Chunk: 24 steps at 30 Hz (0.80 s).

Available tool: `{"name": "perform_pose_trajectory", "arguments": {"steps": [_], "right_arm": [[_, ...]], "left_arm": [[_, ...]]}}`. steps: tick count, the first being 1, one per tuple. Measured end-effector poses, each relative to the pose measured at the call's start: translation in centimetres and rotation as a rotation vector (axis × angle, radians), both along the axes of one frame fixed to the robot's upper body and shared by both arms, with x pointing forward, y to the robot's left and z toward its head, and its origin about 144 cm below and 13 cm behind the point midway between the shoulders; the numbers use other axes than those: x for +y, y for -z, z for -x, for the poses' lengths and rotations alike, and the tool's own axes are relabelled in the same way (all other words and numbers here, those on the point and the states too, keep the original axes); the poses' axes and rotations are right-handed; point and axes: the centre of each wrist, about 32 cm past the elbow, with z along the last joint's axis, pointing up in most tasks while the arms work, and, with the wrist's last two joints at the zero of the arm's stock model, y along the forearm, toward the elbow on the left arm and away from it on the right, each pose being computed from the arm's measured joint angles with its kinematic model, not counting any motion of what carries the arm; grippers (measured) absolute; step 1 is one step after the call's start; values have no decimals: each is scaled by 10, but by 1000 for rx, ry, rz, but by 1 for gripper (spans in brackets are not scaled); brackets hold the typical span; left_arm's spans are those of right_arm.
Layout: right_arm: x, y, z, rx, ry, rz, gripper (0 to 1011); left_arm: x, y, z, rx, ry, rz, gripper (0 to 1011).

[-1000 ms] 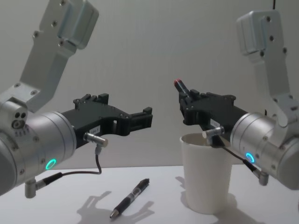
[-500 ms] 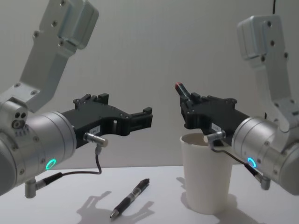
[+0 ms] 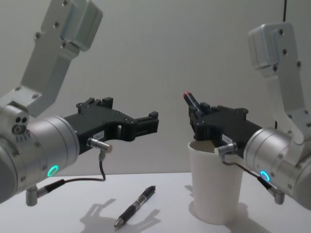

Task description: Place the pen into the pen holder.

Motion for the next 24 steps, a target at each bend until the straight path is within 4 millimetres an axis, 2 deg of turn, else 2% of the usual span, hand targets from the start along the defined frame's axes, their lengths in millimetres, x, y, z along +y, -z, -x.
{"name": "perform_pose_trajectory", "arguments": {"steps": [24], "right_arm": [[-2, 3, 2, 12, 1, 11, 178]], "left_arm": [[0, 0, 0, 0, 0, 0, 1001]]}}
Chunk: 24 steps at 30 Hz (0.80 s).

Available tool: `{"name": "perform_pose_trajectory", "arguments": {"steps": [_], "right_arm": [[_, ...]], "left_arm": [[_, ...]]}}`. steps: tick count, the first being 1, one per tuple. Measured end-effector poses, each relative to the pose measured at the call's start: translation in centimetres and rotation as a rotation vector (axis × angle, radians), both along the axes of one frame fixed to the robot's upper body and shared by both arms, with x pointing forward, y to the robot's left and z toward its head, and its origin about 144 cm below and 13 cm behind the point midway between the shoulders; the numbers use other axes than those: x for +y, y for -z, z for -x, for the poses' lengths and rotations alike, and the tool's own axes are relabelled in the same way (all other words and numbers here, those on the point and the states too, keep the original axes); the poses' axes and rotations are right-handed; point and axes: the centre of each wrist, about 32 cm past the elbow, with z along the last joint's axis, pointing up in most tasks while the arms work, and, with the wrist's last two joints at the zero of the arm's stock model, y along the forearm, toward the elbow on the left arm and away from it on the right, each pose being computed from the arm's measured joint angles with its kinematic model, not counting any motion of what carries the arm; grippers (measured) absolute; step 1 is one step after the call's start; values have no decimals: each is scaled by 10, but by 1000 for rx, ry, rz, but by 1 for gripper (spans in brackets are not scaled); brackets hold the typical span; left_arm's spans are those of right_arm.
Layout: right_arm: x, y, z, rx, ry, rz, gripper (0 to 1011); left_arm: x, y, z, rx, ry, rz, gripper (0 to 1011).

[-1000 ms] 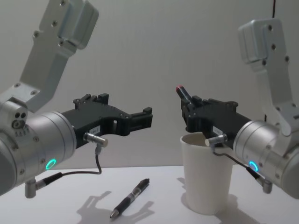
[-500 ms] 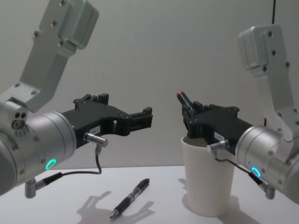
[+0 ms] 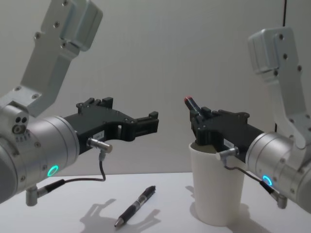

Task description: Place the pen into the pen holder.

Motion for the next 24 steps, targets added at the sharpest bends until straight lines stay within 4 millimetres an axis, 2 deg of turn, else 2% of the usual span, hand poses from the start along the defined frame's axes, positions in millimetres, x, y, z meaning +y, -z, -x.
{"name": "perform_pose_trajectory", "arguments": {"steps": [3, 4, 6, 7, 24], "right_arm": [[0, 0, 0, 0, 0, 0, 239], [0, 0, 0, 0, 0, 1, 300], [0, 0, 0, 0, 0, 1, 340], [0, 0, 0, 1, 0, 1, 400], [0, 0, 0, 2, 0, 2, 911]], "left_arm": [[0, 0, 0, 0, 0, 0, 1001], [0, 0, 0, 0, 0, 0, 1001], [0, 0, 0, 0, 0, 0, 1001], [0, 0, 0, 0, 0, 0, 1001], [0, 0, 0, 0, 0, 0, 1001]]}}
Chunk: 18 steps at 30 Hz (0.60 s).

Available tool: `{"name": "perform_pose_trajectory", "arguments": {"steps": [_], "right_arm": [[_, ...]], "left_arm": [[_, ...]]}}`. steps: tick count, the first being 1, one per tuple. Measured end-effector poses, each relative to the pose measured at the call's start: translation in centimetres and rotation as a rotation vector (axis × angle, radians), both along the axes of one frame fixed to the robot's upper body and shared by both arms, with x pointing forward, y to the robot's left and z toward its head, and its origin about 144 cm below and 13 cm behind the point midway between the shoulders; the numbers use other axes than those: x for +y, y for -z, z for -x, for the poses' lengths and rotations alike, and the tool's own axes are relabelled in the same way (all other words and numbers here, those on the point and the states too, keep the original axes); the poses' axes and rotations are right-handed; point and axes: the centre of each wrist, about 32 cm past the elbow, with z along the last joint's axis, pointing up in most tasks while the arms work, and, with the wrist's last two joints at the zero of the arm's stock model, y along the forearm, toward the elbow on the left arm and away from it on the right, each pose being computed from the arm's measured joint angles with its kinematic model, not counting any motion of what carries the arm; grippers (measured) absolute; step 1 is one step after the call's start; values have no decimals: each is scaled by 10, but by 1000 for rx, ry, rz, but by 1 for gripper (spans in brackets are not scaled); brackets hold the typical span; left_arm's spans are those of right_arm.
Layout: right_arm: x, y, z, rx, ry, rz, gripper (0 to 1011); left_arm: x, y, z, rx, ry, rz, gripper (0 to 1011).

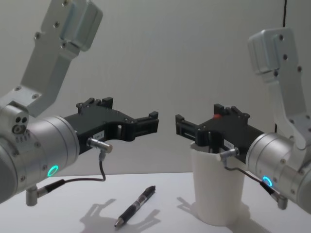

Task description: Place the pen into the pen holder.

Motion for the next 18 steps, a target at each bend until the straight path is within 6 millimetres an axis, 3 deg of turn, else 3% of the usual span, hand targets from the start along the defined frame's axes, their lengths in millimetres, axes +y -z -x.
{"name": "perform_pose_trajectory", "arguments": {"steps": [4, 10, 18], "right_arm": [[-1, -2, 0, -3, -1, -1, 1000], [-8, -12, 3, -11, -9, -24, 1001], [-36, -34, 15, -28, -18, -105, 1001]], "left_arm": [[0, 0, 0, 0, 0, 0, 1001], [0, 0, 0, 0, 0, 0, 1001], [0, 0, 0, 0, 0, 0, 1000]]}}
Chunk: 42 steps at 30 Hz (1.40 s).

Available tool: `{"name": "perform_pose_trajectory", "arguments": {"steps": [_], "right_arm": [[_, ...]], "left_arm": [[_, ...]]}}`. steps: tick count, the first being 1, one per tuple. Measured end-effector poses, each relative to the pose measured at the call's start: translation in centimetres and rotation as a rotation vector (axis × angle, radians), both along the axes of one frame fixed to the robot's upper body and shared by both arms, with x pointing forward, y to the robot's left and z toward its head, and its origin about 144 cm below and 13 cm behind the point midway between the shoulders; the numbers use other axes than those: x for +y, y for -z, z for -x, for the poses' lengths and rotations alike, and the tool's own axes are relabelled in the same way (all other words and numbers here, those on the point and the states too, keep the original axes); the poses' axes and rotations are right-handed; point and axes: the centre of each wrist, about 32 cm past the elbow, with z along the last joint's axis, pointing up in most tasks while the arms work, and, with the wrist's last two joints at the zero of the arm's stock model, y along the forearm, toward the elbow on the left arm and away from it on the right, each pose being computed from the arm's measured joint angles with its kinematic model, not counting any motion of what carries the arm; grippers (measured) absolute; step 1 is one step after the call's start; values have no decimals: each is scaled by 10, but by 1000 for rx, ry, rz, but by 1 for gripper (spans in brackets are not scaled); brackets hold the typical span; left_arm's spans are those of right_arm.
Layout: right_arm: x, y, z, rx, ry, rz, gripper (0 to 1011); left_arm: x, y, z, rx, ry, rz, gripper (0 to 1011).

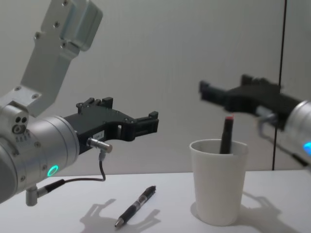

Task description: Place the pen into the pen holder.

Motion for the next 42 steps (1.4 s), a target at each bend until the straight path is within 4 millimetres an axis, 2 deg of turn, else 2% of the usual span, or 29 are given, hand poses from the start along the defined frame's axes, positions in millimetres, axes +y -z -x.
{"name": "perform_pose_trajectory", "arguments": {"steps": [3, 8, 16, 26, 31, 37, 42], "right_arm": [[-17, -6, 7, 5, 1, -41, 1001], [-35, -8, 15, 29, 1, -68, 1001], [-58, 0, 28, 101, 5, -59, 1001], [-80, 28, 44, 226, 29, 28, 1001], [-86, 40, 50, 268, 44, 74, 1001], [-96, 63, 59, 343, 79, 165, 1001], [-101, 72, 63, 365, 100, 210, 1001]], "left_arm": [[0, 0, 0, 0, 0, 0, 1001], [0, 0, 0, 0, 0, 0, 1001], [0, 0, 0, 0, 0, 0, 1001], [0, 0, 0, 0, 0, 0, 1001], [0, 0, 0, 0, 0, 0, 1001], [0, 0, 0, 0, 0, 0, 1001], [0, 0, 0, 0, 0, 0, 1001]]}}
